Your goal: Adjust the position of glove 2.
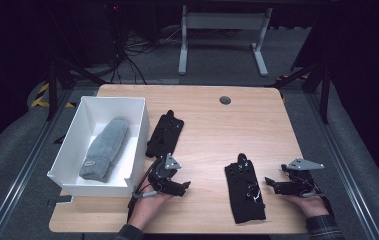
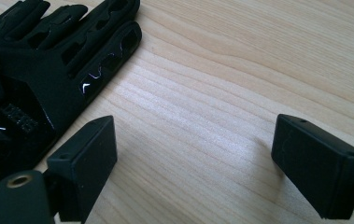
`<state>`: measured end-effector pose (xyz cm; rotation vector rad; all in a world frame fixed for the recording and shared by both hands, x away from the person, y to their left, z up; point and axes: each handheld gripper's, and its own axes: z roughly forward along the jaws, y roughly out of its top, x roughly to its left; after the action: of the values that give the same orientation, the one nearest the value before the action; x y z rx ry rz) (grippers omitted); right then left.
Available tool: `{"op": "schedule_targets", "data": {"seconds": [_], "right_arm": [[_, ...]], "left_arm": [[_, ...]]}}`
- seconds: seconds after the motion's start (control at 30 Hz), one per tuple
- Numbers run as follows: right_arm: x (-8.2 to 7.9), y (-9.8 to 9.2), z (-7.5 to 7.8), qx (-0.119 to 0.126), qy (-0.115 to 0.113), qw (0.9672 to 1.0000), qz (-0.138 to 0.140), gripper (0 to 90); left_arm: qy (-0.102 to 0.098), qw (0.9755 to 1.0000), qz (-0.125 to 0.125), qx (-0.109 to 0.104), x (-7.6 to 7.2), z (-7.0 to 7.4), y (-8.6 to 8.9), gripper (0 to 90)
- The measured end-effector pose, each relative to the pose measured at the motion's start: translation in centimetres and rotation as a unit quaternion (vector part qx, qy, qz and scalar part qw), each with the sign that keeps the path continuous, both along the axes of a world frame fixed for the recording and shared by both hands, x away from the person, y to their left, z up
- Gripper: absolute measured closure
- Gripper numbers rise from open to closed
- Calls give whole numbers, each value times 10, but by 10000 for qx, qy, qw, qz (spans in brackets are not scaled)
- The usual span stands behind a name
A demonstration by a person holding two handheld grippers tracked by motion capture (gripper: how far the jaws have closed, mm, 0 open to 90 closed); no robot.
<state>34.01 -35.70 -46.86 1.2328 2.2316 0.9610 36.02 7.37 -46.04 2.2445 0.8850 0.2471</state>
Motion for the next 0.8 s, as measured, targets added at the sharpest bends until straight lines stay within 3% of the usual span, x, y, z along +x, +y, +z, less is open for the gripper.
{"op": "schedule_targets", "data": {"seconds": [0.3, 0.37, 0.5, 0.6, 0.63, 0.7, 0.73, 0.8], "right_arm": [[0, 0, 0, 0, 1, 10000, -2, 145], [0, 0, 0, -2, -3, 10000, 1, 145], [0, 0, 0, -2, -4, 10000, 2, 145], [0, 0, 0, -3, -3, 10000, 1, 145], [0, 0, 0, -1, -9, 10000, -7, 145], [0, 0, 0, -2, -3, 10000, 1, 145], [0, 0, 0, -1, -2, 10000, 1, 145], [0, 0, 0, -1, 1, 10000, -1, 145]], "left_arm": [[-10, 9989, 464, -102, 29, 21, -2, 592], [-9, 9980, 623, -125, 43, 29, -1, 699], [-51, 9958, 911, -90, 60, 32, -2, 870], [-120, 9943, 1058, -111, 68, 32, -2, 900], [-143, 9931, 1163, 10, 77, 31, -4, 900], [-192, 9923, 1226, 21, 80, 31, -4, 900], [-232, 9907, 1340, -17, 87, 30, -3, 900], [-199, 9901, 1388, -6, 91, 29, -2, 900]]}}
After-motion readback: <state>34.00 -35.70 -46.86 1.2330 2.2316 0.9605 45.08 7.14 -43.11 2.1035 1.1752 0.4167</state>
